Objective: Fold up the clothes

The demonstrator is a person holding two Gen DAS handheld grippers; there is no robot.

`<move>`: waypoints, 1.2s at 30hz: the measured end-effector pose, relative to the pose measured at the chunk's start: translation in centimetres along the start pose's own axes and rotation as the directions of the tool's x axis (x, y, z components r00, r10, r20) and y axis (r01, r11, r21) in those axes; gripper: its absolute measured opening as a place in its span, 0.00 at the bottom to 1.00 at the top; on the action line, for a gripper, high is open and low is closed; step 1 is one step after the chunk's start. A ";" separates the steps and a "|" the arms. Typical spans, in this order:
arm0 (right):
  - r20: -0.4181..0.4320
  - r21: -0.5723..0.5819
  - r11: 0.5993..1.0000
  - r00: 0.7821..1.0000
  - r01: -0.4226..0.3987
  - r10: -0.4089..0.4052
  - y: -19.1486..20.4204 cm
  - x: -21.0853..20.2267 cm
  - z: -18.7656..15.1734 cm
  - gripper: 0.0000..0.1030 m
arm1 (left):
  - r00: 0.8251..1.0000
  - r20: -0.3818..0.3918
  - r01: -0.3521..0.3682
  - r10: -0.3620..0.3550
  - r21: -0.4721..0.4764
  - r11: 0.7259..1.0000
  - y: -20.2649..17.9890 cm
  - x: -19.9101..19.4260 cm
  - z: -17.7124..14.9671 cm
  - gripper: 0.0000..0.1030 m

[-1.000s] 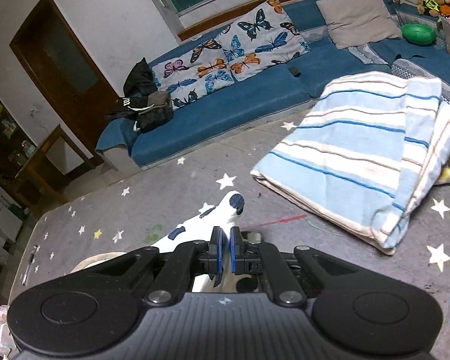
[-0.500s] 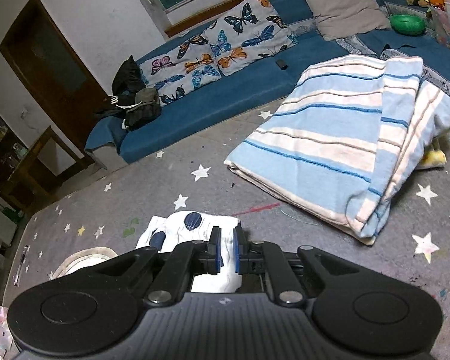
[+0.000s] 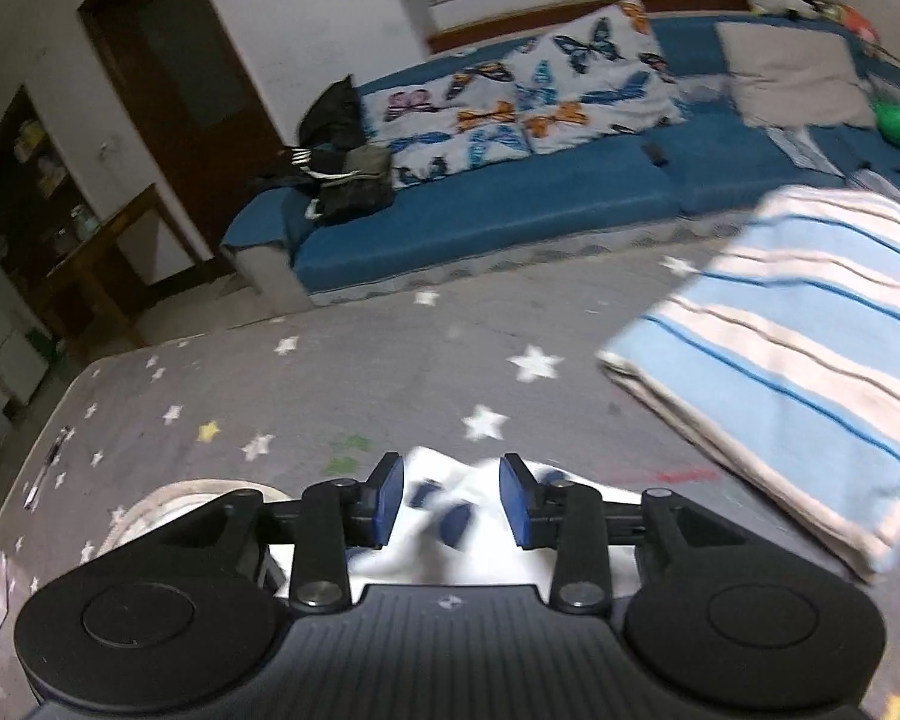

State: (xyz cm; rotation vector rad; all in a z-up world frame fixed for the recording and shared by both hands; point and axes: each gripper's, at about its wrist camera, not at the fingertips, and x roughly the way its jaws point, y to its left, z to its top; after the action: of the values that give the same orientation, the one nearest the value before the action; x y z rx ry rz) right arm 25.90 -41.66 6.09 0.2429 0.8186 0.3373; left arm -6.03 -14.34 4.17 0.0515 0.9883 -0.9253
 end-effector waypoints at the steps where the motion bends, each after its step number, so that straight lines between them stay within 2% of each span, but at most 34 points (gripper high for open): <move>1: -0.009 -0.011 1.000 1.000 -0.015 0.015 0.5 0.4 0.1 0.34 | 1.000 0.005 -0.002 0.002 -0.002 1.000 0.0 -0.2 0.0 0.07; 6: -0.071 -0.066 0.998 0.997 0.018 -0.022 1.5 1.7 -1.0 0.33 | 0.999 0.027 -0.018 0.018 -0.019 1.000 0.4 -1.7 -0.3 0.07; 10: -0.092 -0.026 0.999 0.995 0.038 -0.040 0.3 1.4 -1.7 0.28 | 0.999 0.036 -0.033 0.034 -0.035 0.999 1.1 -2.6 -0.4 0.07; 17: -0.099 0.028 1.000 0.995 0.008 -0.005 0.0 2.0 -0.9 0.28 | 0.996 0.072 -0.041 0.046 -0.059 0.997 1.6 -4.4 -0.3 0.09; 21: -0.124 0.009 0.995 0.988 0.096 -0.095 1.0 3.7 -1.0 0.26 | 0.996 0.086 -0.031 0.036 -0.060 0.998 1.3 -4.4 -0.3 0.09; 22: -0.116 -0.009 0.994 0.987 0.111 -0.111 1.3 3.8 -1.1 0.25 | 0.995 0.088 -0.029 0.034 -0.061 0.998 1.3 -4.4 -0.3 0.09; 24: -0.102 -0.044 0.989 0.984 0.141 -0.145 1.9 3.8 -1.4 0.16 | 0.996 0.087 -0.025 0.031 -0.065 0.998 1.3 -4.2 -0.2 0.09; 25: -0.097 -0.055 0.986 0.982 0.158 -0.163 2.0 3.7 -1.5 0.07 | 0.996 0.085 -0.021 0.027 -0.064 0.998 1.3 -3.9 -0.2 0.09; 28: -0.079 -0.038 0.985 0.982 0.168 -0.171 1.7 3.1 -1.4 0.02 | 0.997 0.075 -0.010 0.014 -0.061 0.998 1.4 -3.2 -0.2 0.09; 34: 0.010 0.031 0.995 0.996 0.092 -0.092 1.9 1.2 0.5 0.01 | 0.999 0.047 0.013 -0.010 -0.070 0.997 1.7 -1.5 -0.4 0.09; 36: 0.004 0.016 0.995 0.996 0.094 -0.094 2.4 1.3 1.0 0.00 | 0.999 0.044 0.016 -0.012 -0.077 0.997 1.8 -1.4 -0.5 0.09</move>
State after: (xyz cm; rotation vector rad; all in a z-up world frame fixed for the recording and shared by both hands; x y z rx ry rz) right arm 27.00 -39.07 6.64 0.2189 0.8250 0.2416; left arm -5.45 -12.03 4.29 -0.0402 0.9844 -0.8969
